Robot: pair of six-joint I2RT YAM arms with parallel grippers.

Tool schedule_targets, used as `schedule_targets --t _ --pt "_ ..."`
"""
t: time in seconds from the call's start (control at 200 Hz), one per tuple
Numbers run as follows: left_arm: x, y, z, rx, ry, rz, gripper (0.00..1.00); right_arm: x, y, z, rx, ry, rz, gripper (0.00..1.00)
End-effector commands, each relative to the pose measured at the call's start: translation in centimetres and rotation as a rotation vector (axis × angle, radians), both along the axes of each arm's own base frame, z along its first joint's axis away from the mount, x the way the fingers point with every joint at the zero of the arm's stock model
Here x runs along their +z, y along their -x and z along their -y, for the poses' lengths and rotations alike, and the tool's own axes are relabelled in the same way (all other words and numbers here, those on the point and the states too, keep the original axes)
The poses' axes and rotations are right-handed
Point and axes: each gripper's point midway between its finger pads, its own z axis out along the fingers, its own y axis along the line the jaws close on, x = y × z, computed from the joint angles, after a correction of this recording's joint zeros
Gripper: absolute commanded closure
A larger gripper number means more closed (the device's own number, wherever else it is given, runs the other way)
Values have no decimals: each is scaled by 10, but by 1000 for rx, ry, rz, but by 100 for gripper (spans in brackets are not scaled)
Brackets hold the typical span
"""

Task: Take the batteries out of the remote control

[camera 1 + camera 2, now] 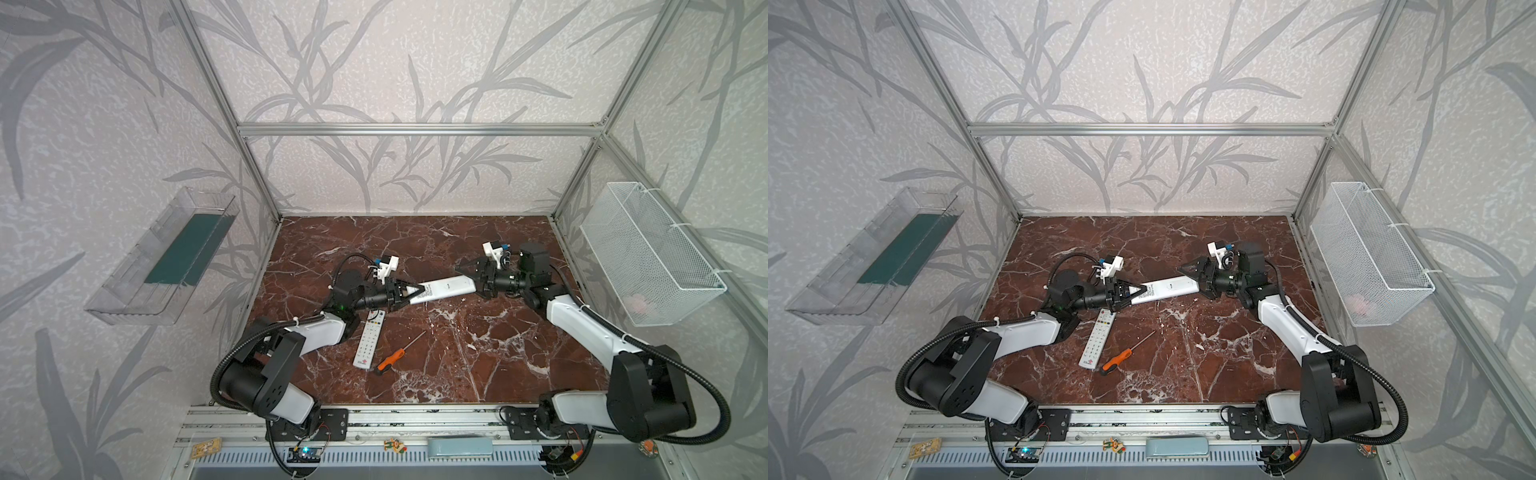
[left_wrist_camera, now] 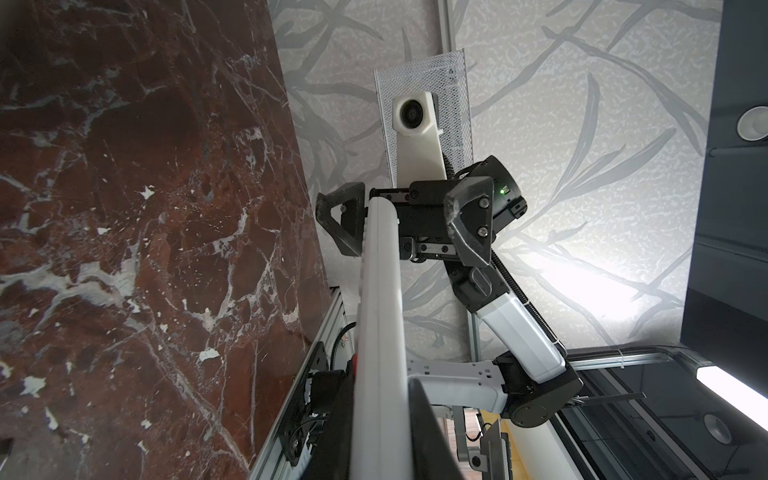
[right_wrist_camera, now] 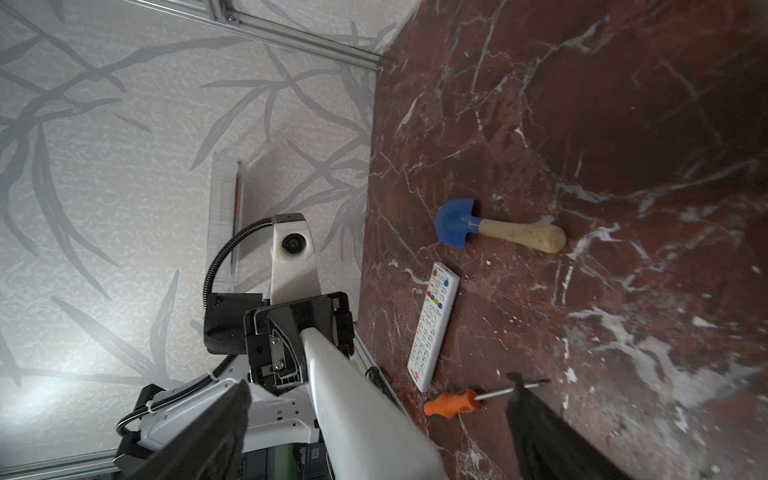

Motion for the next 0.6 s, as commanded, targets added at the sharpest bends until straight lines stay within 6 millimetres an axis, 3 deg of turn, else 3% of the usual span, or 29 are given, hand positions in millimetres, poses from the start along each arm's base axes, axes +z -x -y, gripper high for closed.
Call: schedule_targets --t 0.0,0.365,0.595 --pt "11 4 4 -44 -26 59 97 -2 8 14 -19 122 -1 1" --pt "-22 7 -5 -59 -298 53 98 -21 26 52 -28 421 -34 1" --pt "-32 11 -11 -99 -420 62 98 -15 32 59 -12 490 -8 1"
